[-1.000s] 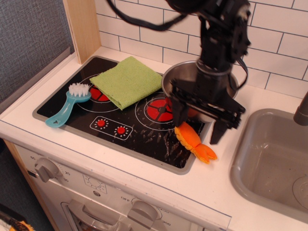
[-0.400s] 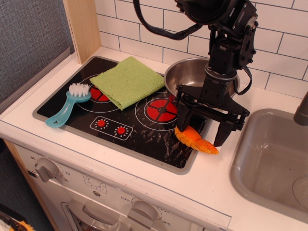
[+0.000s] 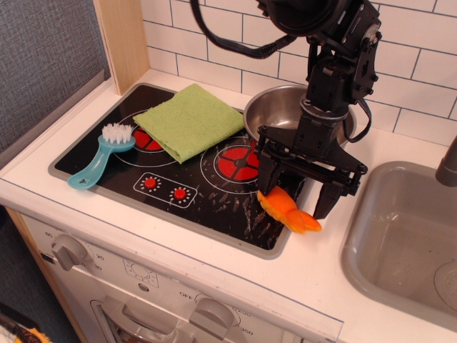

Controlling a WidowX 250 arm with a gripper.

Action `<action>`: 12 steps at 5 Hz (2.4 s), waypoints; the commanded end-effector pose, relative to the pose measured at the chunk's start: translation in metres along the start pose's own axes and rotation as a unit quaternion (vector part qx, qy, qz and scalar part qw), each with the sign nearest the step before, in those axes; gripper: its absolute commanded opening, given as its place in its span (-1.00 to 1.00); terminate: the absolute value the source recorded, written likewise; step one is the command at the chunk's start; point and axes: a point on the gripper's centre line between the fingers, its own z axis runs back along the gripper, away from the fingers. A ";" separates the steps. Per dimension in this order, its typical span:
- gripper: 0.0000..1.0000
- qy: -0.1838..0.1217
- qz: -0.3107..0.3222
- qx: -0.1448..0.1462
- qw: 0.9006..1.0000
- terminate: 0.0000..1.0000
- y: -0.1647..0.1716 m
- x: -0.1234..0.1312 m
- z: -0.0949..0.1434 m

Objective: Move the fish to lower middle of cooktop

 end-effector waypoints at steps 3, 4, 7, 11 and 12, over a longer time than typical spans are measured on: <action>1.00 -0.009 0.077 0.039 0.996 -1.00 0.005 -0.001 0.003; 1.00 -0.012 0.110 0.040 0.993 -1.00 0.006 0.001 -0.010; -1.00 -0.032 0.108 0.039 0.993 -1.00 0.007 0.000 -0.005; -1.00 -0.082 -0.104 -0.018 0.991 -1.00 0.118 -0.001 0.007; -1.00 -0.074 -0.106 -0.042 0.991 -1.00 0.124 -0.002 -0.005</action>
